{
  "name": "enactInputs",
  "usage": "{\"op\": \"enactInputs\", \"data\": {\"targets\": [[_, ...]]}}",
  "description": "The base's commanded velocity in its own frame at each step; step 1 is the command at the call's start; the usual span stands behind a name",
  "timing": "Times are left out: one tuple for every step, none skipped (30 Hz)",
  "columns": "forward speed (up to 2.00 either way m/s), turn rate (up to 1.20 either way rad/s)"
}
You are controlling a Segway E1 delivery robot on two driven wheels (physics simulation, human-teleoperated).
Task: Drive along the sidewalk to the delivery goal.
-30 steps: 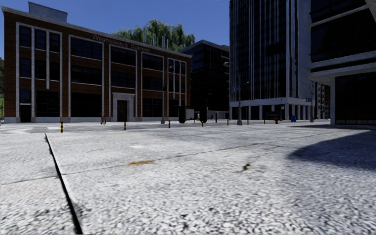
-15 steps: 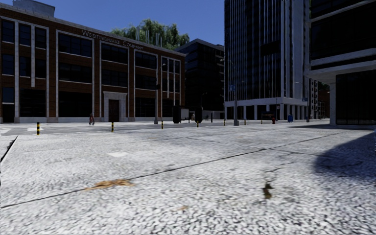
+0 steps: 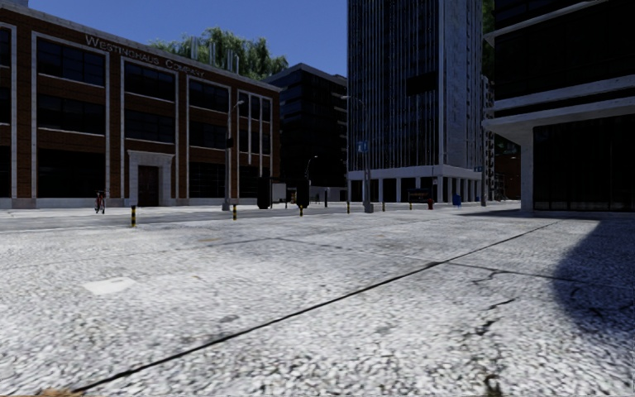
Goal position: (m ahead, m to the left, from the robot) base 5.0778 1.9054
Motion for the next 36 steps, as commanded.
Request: {"op": "enactInputs", "data": {"targets": [[2.0,0.0],[2.0,0.0],[2.0,0.0],[2.0,0.0],[2.0,0.0],[2.0,0.0],[2.0,0.0],[2.0,0.0],[2.0,0.0],[2.0,0.0],[2.0,0.0],[2.0,0.0],[2.0,0.0],[2.0,0.0],[2.0,0.0],[2.0,0.02],[2.0,0.02],[2.0,1.2],[2.0,1.2],[2.0,1.2],[2.0,1.2],[2.0,1.2],[2.0,1.2],[2.0,1.2],[2.0,1.2],[2.0,1.2],[2.0,1.2],[2.0,0.78],[2.0,0.0],[2.0,0.0],[2.0,0.0],[2.0,0.0],[2.0,0.0],[2.0,0.0],[2.0,0.0],[2.0,0.0]]}}
